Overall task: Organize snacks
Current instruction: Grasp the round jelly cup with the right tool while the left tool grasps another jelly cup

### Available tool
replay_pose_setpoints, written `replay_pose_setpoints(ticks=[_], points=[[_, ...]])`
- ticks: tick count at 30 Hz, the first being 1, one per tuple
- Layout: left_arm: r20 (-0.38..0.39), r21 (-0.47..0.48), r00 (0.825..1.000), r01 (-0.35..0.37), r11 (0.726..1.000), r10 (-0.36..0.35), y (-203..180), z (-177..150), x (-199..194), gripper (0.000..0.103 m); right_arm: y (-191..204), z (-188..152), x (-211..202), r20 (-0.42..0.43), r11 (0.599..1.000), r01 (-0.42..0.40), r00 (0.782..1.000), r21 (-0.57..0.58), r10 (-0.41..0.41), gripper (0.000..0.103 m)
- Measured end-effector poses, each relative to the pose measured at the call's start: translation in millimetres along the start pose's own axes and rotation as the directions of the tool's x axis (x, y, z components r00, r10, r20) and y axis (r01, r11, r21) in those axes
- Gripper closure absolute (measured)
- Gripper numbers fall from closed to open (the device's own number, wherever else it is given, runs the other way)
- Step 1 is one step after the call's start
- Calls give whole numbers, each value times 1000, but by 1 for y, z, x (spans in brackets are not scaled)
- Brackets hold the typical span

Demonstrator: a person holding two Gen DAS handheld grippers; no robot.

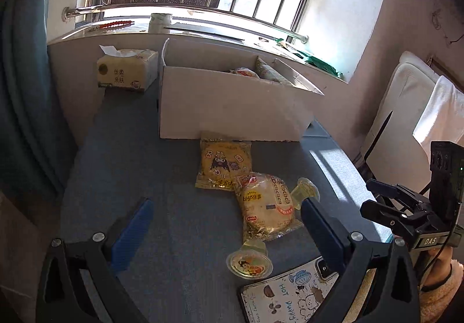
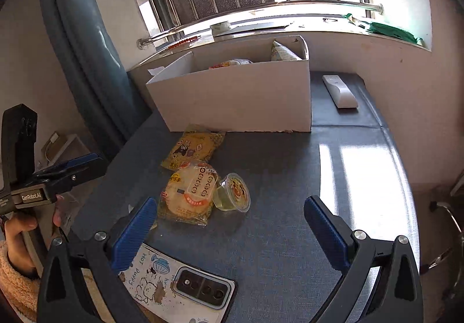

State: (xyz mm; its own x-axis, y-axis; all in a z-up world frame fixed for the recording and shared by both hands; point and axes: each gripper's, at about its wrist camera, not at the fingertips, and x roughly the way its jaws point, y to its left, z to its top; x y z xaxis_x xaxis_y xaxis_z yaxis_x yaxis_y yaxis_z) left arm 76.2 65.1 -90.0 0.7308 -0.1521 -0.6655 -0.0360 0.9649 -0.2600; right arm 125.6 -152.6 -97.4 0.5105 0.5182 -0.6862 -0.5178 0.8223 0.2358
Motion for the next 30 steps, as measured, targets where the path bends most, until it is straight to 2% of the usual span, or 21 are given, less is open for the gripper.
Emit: replay_pose_setpoints(ticks=[2, 4, 6, 9, 13, 17, 20, 26, 28, 30], points=[[-33, -5, 999, 5, 1000, -5, -2, -14, 4, 0, 0, -14, 3, -23, 1000, -13, 1000, -13, 12, 0], [-59, 14, 998, 21, 1000, -20, -6, -23, 6, 0, 3, -19, 7, -40, 998, 12, 999, -54, -15, 0], [-57, 45, 998, 25, 999, -22, -12, -28, 4, 0, 7, -23, 8, -34, 994, 20, 999, -108, -24, 0], [-51, 63, 998, 23, 998, -19, -14, -29, 1, 0, 8, -21, 14, -42, 989, 30, 998, -143, -36, 0], [-59, 52, 998, 34, 998, -30, -13, -27, 2, 0, 6, -12, 29, -71, 987, 2, 997, -158, -13, 0], [-62, 61, 998, 35, 998, -32, -15, -28, 2, 0, 8, 0, 52, -96, 964, 1, 995, -265, -28, 0], [-70, 67, 997, 38, 997, -34, -15, -29, 3, 0, 8, 9, 72, -129, 939, -45, 992, -341, 1, 0], [-99, 86, 994, 42, 995, -34, -15, -33, 10, 0, 5, 19, 108, -270, 881, -194, 960, -432, 78, 0], [-111, 88, 993, 36, 995, -27, -15, -35, 13, 0, 5, 22, 112, -275, 860, -227, 956, -457, 106, 0], [-121, 86, 992, 38, 996, -28, -14, -36, 16, 0, 3, 24, 117, -292, 857, -240, 950, -455, 112, 0]])
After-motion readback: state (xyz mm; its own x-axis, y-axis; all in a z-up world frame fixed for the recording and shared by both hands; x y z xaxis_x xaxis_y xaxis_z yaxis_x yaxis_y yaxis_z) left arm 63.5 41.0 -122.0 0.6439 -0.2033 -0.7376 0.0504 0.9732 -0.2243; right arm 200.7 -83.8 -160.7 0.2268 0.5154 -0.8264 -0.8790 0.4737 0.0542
